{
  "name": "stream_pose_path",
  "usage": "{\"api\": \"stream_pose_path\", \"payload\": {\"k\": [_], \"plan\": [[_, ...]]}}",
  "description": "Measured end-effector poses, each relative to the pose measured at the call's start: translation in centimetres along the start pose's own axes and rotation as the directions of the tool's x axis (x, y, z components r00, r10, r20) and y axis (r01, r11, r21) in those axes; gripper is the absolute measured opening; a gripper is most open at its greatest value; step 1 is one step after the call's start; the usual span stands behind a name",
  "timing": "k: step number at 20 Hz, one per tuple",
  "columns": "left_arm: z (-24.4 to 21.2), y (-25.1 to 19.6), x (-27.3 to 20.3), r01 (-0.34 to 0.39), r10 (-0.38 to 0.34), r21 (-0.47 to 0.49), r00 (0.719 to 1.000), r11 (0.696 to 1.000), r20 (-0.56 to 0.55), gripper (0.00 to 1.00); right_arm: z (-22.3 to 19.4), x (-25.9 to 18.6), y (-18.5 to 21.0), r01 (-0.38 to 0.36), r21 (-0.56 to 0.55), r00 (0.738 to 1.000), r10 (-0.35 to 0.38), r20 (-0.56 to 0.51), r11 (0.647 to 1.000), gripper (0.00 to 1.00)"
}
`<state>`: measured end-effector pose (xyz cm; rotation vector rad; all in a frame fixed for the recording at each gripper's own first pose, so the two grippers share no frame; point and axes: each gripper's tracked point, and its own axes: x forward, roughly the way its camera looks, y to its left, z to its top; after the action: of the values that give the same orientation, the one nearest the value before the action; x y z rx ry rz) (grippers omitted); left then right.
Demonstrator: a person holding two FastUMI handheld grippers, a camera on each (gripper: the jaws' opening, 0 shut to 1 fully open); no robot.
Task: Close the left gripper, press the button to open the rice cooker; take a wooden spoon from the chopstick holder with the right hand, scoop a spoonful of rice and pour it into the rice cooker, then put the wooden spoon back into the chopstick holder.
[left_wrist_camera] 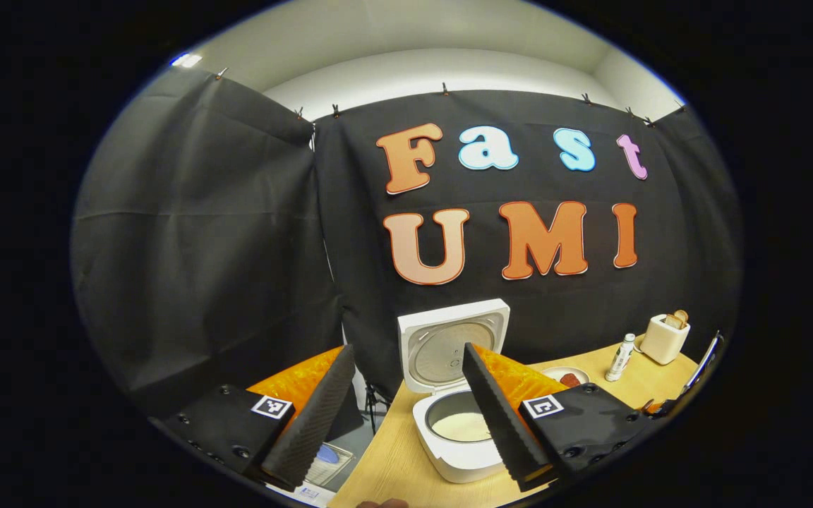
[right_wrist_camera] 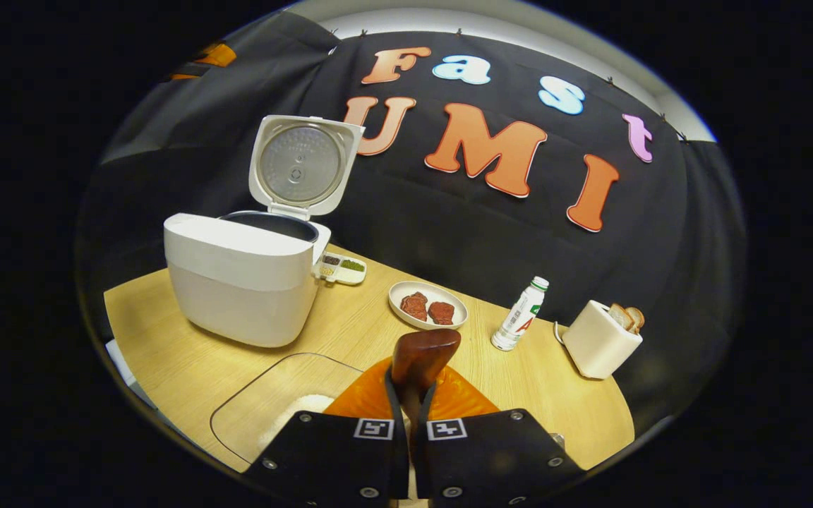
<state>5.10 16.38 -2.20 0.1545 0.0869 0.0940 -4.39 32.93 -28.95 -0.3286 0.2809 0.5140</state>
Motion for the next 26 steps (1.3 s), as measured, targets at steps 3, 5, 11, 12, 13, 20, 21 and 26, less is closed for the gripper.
{"api": "stream_pose_path", "payload": {"k": [3,5,11,12,13,20,21,26], "plan": [[-0.7,-0.3,0.1,0.008,-0.008,0.008,1.0,1.0,-0.008,1.0,-1.7,0.8,-0.2,0.002,0.116,0.999,0.003,-0.039,0.993,0.03],[-1.2,-0.4,0.1,0.016,-0.016,0.01,1.0,1.0,-0.02,1.0,-2.5,1.0,-0.5,0.014,0.217,0.998,0.001,-0.065,0.976,0.03],[-1.5,0.3,0.1,0.013,-0.013,0.006,1.0,1.0,-0.02,1.0,-2.5,-0.1,0.2,-0.002,0.521,0.995,0.056,-0.088,0.854,0.03],[-1.6,0.4,0.2,0.013,-0.013,0.002,1.0,1.0,-0.023,1.0,-2.5,-0.3,0.5,-0.009,0.563,0.993,0.071,-0.089,0.826,0.03],[-1.9,0.6,0.0,0.012,-0.012,-0.002,1.0,1.0,-0.025,1.0,-2.5,-0.5,1.1,-0.019,0.605,0.992,0.09,-0.087,0.796,0.03],[-2.5,1.0,-0.1,0.014,-0.014,-0.017,0.999,1.0,-0.029,1.0,-3.6,-0.7,3.1,-0.001,0.819,0.983,0.153,-0.106,0.573,0.03],[-2.5,1.1,-0.1,0.013,-0.013,-0.022,1.0,1.0,-0.028,1.0,-3.8,-0.5,2.9,0.017,0.846,0.983,0.147,-0.112,0.532,0.03],[-2.6,1.2,0.0,0.019,-0.02,-0.037,0.999,0.999,-0.031,1.0,-4.5,-0.1,3.2,0.052,0.927,0.981,0.154,-0.117,0.371,0.03]]}}
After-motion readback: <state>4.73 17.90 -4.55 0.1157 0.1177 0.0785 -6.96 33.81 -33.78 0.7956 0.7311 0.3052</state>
